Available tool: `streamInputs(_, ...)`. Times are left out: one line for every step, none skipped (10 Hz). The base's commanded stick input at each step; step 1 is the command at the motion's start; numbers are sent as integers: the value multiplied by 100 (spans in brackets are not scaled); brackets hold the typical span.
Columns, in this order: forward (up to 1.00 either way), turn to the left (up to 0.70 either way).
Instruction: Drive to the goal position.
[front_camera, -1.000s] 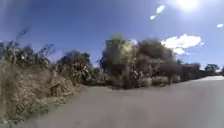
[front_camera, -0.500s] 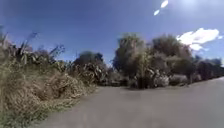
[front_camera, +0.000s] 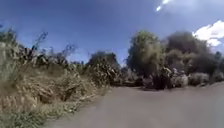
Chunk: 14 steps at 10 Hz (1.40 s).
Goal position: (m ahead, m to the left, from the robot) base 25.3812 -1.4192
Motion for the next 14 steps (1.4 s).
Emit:
streamInputs(100,0)
streamInputs(100,0)
streamInputs(100,0)
streamInputs(100,-5)
streamInputs(100,-18)
streamInputs(100,-30)
streamInputs(100,-40)
streamInputs(100,-40)
streamInputs(100,-40)
streamInputs(100,-40)
streamInputs(100,-40)
streamInputs(100,0)
streamInputs(100,0)
streamInputs(100,0)
